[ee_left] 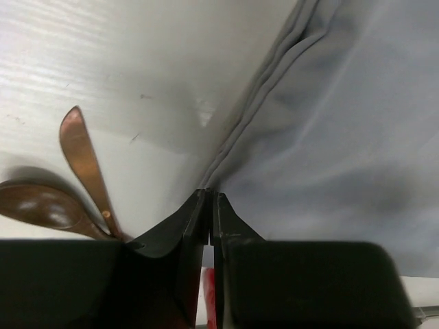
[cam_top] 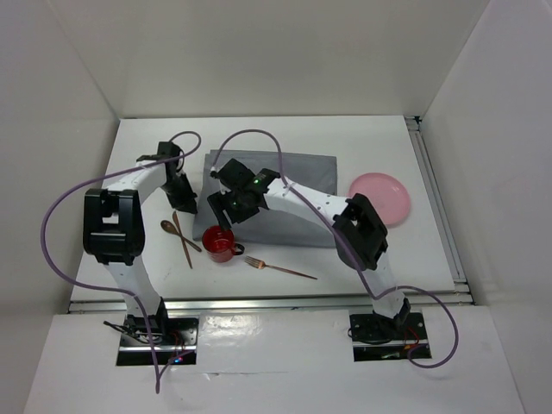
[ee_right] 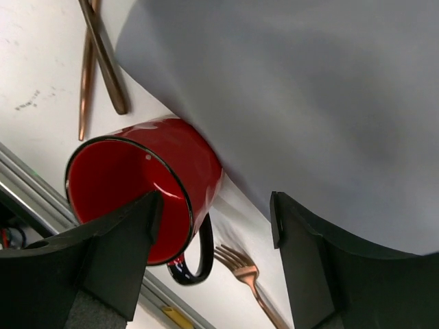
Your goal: Set the dinner table for one person
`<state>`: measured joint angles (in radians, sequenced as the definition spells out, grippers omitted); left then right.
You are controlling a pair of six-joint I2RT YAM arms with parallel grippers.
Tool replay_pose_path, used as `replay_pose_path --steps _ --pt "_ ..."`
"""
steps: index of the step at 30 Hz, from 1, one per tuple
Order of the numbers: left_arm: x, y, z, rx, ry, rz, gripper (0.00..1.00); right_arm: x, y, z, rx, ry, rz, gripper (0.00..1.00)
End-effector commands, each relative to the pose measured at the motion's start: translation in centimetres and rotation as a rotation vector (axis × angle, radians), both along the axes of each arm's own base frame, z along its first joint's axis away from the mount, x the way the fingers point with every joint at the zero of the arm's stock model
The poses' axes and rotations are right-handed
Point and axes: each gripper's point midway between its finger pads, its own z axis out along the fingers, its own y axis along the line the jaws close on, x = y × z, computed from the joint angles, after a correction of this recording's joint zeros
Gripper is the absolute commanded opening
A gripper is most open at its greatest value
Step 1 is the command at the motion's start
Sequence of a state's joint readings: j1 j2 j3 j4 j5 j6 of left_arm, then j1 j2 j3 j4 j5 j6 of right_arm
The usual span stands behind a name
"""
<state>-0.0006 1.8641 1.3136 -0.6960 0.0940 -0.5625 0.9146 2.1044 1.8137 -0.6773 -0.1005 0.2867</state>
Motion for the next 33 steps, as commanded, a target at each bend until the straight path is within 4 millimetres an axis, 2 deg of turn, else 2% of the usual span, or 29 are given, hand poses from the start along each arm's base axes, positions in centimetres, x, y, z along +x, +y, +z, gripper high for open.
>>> replay_pose_path --steps 1,3,6,7,9,10,13,15,16,17,19,21,22,23,24,25,26,27,28,31,32,33 --pt "1.4 -0.6 0.5 -0.041 -0.064 0.022 0.22 -0.1 1.1 0.6 -0.001 -0.024 0.028 0.73" --pt "0.5 -0.6 -0.6 -0.044 -0.026 0.034 0.19 -0.9 0.9 -0.8 -0.027 -0.004 0.039 0.68" --pt "-0.7 -0.9 -1.6 -0.059 0.001 0.051 0.13 -1.4 1.0 -0.9 -0.025 -0.006 0.048 0.6" --pt "-1.3 -0.9 -2.0 -0.058 0.016 0.052 0.13 -1.6 0.8 -1.2 -0.032 -0.001 0.048 0.49" --pt "-1.6 -0.9 -2.2 -0.058 0.013 0.052 0.12 -1.6 0.6 -1.1 -0.035 -0.002 0.036 0.36" --pt "-1.9 -0.7 -2.2 -0.048 0.013 0.054 0.12 -1.8 0.3 -0.7 -0.032 -0.004 0.035 0.21" --pt "-2.6 -0.7 -2.4 -0.048 0.025 0.055 0.11 -1.5 0.2 0.6 -0.011 -0.03 0.016 0.0" --pt "-3.1 -0.6 -2.1 -0.039 0.025 0.057 0.11 -1.5 0.2 2.3 0.017 -0.051 0.015 0.0" --pt "-3.4 -0.6 -2.3 -0.039 0.034 0.057 0.11 -1.1 0.2 4.2 0.043 -0.085 -0.006 0.0" --pt "-3.3 -0.6 -1.9 -0.039 0.02 0.057 0.11 -1.0 -0.3 5.1 0.05 -0.081 -0.027 0.0" --pt "-3.4 -0.6 -1.5 -0.039 0.017 0.057 0.11 0.5 -1.3 7.5 0.082 -0.11 -0.077 0.0" --pt "-3.9 -0.6 -1.4 -0.039 0.024 0.057 0.11 1.4 -3.3 9.9 0.09 -0.131 -0.147 0.0" --pt "-4.1 -0.7 -1.1 -0.049 0.019 0.054 0.11 2.8 -4.8 10.9 0.088 -0.153 -0.204 0.0" --pt "-4.0 -0.8 -0.7 -0.05 0.004 0.054 0.11 3.3 -6.1 12.4 0.098 -0.177 -0.235 0.0" --pt "-4.0 -0.8 -0.7 -0.05 0.003 0.054 0.12 3.7 -7.5 12.7 0.085 -0.168 -0.287 0.0" --pt "-3.9 -0.7 -0.4 -0.048 -0.007 0.045 0.13 5.4 -9.7 13.5 0.076 -0.186 -0.36 0.0" --pt "-3.4 -0.7 0.0 -0.048 -0.022 0.044 0.15 6.1 -11.1 13.7 0.066 -0.19 -0.404 0.0" --pt "-3.3 -0.7 0.3 -0.045 -0.024 0.036 0.23 6.6 -12.8 13.9 0.051 -0.184 -0.459 0.0" --pt "-3.0 -0.5 0.7 -0.034 -0.03 0.039 0.29 8.5 -15.2 13.9 0.035 -0.198 -0.53 0.0" --pt "-2.0 0.0 2.4 -0.007 -0.052 0.034 0.48 10.7 -19.0 13.7 0.016 -0.192 -0.647 0.0" --pt "-1.2 0.0 3.7 -0.008 -0.085 0.034 0.52 12.3 -21.6 13.2 -0.005 -0.193 -0.728 0.0" --pt "-1.2 0.0 4.3 -0.004 -0.092 0.022 0.54 13.3 -22.7 12.7 -0.021 -0.191 -0.761 0.0"
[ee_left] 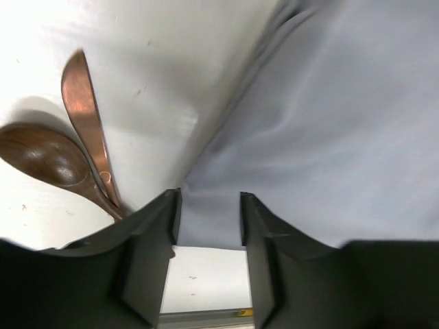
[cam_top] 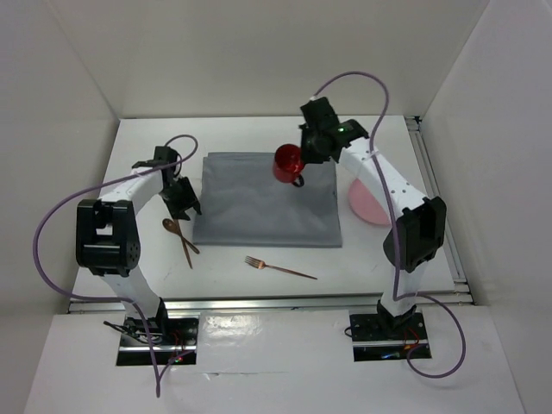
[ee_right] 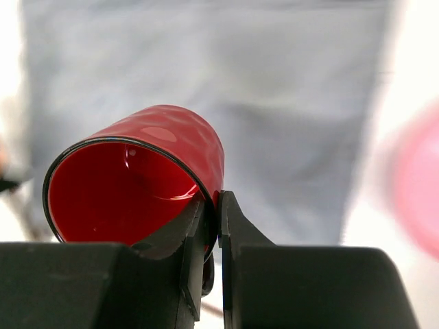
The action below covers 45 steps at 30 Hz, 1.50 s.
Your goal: Set the dinner table for one person
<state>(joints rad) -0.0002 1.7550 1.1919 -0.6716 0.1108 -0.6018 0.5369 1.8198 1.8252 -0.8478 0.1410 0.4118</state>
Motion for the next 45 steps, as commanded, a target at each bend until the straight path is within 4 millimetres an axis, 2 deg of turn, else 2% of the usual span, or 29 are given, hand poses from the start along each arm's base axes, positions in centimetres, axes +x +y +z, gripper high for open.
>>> replay_pose_path --steps 1,2,5,8,10,12,13,15,16,17,21,22,24,25,26,27,28,30,35,38,39,45 --pt "1.6 0.5 4.8 0.027 -0.108 -0.019 0.57 2.7 -4.6 0.6 -0.014 -0.016 -0.181 0.0" --pt "2.2 0.5 6.0 0.027 -0.138 -0.018 0.59 4.1 -6.7 0.5 -0.011 -0.022 -0.234 0.0" --pt "2.5 0.6 8.9 0.036 -0.196 -0.039 0.61 7.0 -9.3 -0.7 -0.003 -0.023 -0.301 0.0" --pt "2.1 0.9 10.6 0.055 -0.222 -0.031 0.61 9.3 -10.6 -2.0 -0.022 -0.017 -0.335 0.0" --pt "1.6 1.5 10.9 0.089 -0.226 -0.018 0.61 10.8 -11.6 -3.0 -0.038 -0.01 -0.344 0.0" --pt "0.5 1.8 10.5 0.102 -0.215 -0.013 0.59 11.8 -11.7 -3.2 -0.027 -0.013 -0.349 0.0" --pt "0.1 2.1 10.2 0.099 -0.205 0.008 0.59 12.3 -11.6 -4.6 -0.036 0.008 -0.348 0.0" --pt "-1.1 2.2 9.0 0.104 -0.169 0.019 0.59 13.1 -11.8 -5.2 -0.026 0.011 -0.34 0.0" --pt "-1.3 2.6 8.5 0.118 -0.153 0.049 0.58 13.2 -11.7 -6.4 -0.035 0.032 -0.339 0.0" --pt "-2.1 3.0 8.0 0.129 -0.13 0.072 0.58 13.5 -12.2 -6.8 -0.034 0.031 -0.349 0.0" --pt "-3.6 3.8 6.7 0.153 -0.075 0.116 0.69 13.8 -11.8 -7.9 -0.029 0.048 -0.339 0.0" --pt "-4.3 3.7 6.1 0.15 -0.056 0.126 0.71 13.8 -11.8 -8.9 -0.034 0.061 -0.338 0.0" --pt "-5.1 3.7 5.6 0.132 -0.036 0.144 0.72 13.9 -12.1 -8.9 -0.024 0.065 -0.339 0.0" --pt "-5.6 3.8 5.0 0.124 -0.014 0.149 0.74 13.7 -12.0 -9.9 -0.025 0.086 -0.333 0.0" --pt "-5.8 3.8 5.0 0.12 -0.015 0.161 0.74 13.7 -11.8 -9.9 -0.017 0.09 -0.326 0.02" --pt "-6.1 4.0 4.7 0.117 -0.004 0.181 0.74 13.9 -11.7 -9.7 -0.013 0.08 -0.326 0.13" --pt "-6.5 4.1 4.3 0.127 0.009 0.183 0.74 13.7 -11.6 -10.1 -0.01 0.091 -0.32 0.19" --pt "-6.9 4.4 3.9 0.124 0.026 0.206 0.74 13.6 -11.5 -10.1 -0.009 0.093 -0.308 0.26" --pt "-7.4 3.8 1.3 0.071 0.048 0.216 0.68 13.6 -10.6 -8.7 0.009 0.059 -0.268 0.75" --pt "-6.8 3.2 0.6 0.035 0.031 0.22 0.63 13.2 -9.9 -7.6 -0.007 0.041 -0.25 0.85" --pt "-6.9 3.2 0.0 0.032 0.044 0.228 0.63 13.2 -10.1 -7.6 -0.021 0.037 -0.25 0.85" --pt "-5.7 2.8 -1.1 0.005 0.053 0.254 0.6 12.4 -10.5 -4.8 -0.013 -0.005 -0.258 0.9"
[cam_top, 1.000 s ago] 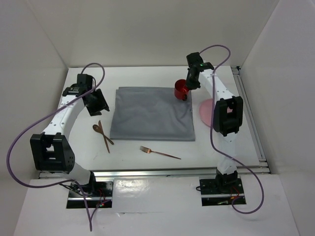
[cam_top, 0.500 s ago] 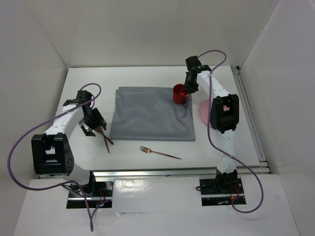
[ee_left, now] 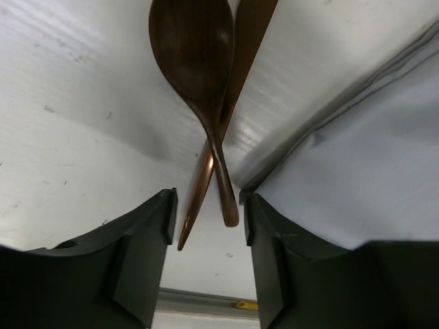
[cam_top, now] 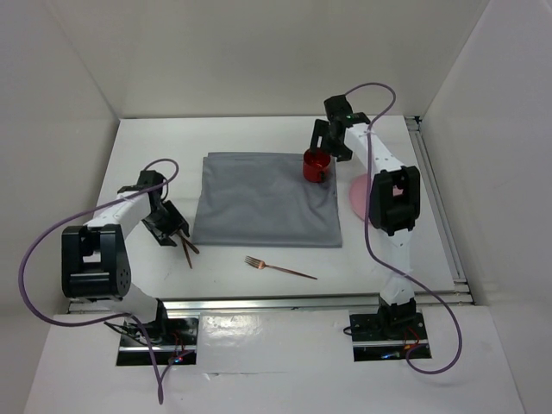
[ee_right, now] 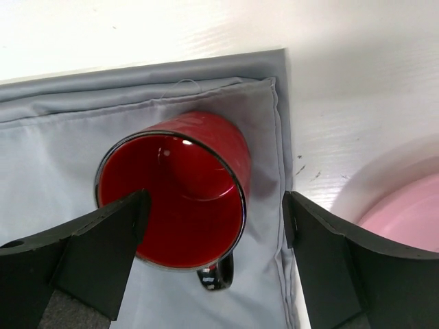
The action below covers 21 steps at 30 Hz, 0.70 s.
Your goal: Set the dinner table for one person
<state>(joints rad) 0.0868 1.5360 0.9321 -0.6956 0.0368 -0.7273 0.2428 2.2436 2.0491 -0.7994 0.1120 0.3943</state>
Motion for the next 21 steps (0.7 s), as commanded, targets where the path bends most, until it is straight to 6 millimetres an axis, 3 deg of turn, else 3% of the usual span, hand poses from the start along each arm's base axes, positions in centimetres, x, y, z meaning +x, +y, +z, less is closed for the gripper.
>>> replay_pose_path --steps 1,5,8,13,16,21 --pt "1.7 -0.3 -0.2 -0.029 -0.04 0.029 0.58 0.1 0.0 7.2 0.014 -0.154 0.006 0.9" --pt "2.1 0.1 -1.3 -0.011 -0.008 0.043 0.46 -0.3 -0.3 9.3 0.016 -0.193 0.0 0.9" --pt "2.0 0.3 -1.7 -0.003 0.007 0.054 0.33 -0.6 -0.5 10.0 0.012 -0.205 -0.006 0.91" --pt "2.2 0.3 -1.2 -0.002 -0.011 0.055 0.19 -0.9 -0.8 10.4 -0.001 -0.209 -0.005 0.91" --pt "1.8 0.4 -0.8 0.009 -0.009 0.048 0.12 -1.0 -0.8 10.3 -0.003 -0.2 -0.005 0.91" --pt "2.0 0.8 0.7 0.034 -0.033 0.034 0.09 -1.3 -0.9 10.4 -0.003 -0.2 -0.005 0.91"
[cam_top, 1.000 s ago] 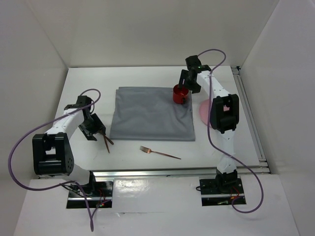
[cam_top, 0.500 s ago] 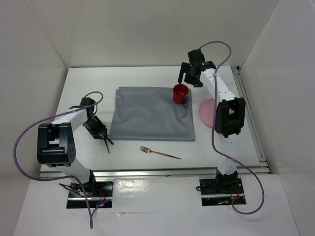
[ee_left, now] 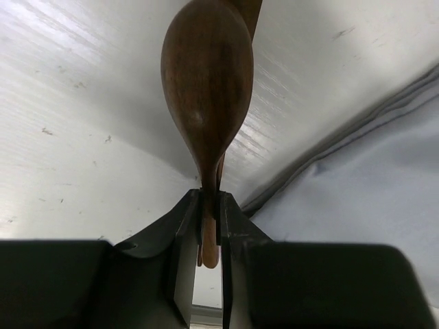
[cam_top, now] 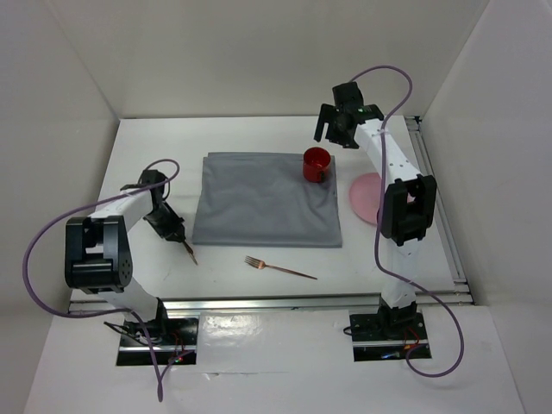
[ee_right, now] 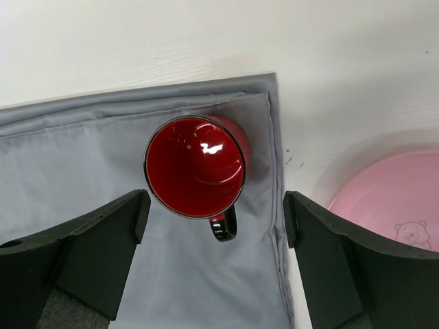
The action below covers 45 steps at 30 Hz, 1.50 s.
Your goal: Set the dinner table for one person
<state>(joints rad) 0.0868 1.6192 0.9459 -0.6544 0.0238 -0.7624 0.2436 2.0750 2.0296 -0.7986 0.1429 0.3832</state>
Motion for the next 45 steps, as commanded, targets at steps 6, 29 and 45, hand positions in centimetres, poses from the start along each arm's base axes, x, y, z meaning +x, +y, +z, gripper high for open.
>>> replay_pose_path --steps 6,29,45 --pt "1.0 1.0 3.4 0.052 -0.081 -0.038 0.3 -0.9 -0.2 1.6 -0.014 -0.029 0.004 0.91" --pt "1.7 0.6 0.8 0.024 -0.051 -0.072 0.0 -2.0 -0.8 1.3 -0.032 -0.013 -0.008 0.91" --pt "3.6 -6.6 10.4 0.034 -0.253 -0.374 0.0 -4.7 -1.7 2.8 0.013 -0.022 -0.015 0.93"
